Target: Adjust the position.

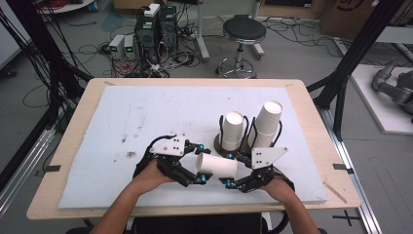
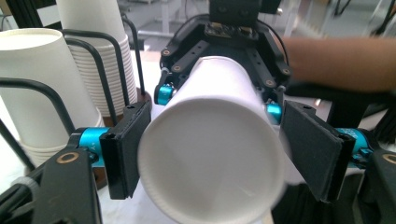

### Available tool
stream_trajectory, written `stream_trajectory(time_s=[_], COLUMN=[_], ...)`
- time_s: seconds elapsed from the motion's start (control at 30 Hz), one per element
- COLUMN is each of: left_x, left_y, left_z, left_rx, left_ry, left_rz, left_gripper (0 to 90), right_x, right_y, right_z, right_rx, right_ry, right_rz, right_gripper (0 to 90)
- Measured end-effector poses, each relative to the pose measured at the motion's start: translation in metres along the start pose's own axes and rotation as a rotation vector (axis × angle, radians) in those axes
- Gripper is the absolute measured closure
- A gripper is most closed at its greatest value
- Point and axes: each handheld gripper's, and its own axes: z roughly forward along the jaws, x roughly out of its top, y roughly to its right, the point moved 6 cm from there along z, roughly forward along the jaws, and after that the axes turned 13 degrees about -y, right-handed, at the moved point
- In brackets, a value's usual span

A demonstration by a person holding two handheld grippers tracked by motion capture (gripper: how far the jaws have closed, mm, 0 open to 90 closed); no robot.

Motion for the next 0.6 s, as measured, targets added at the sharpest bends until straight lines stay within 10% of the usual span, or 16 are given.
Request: stream_trajectory(time_s=[0.6], left_x=[-0.009], left_y=[0.001], left_z=[0.01], left_rx=[-0.067], left_ry=[-0.087], left_rz=[0.057], left_gripper=[36.6], right_x=[-0.001], right_y=[-0.006], right_z=[0.007], right_rx=[0.028], right_ry=[-0.067], right_rz=[-0.045], right_gripper=[40.0])
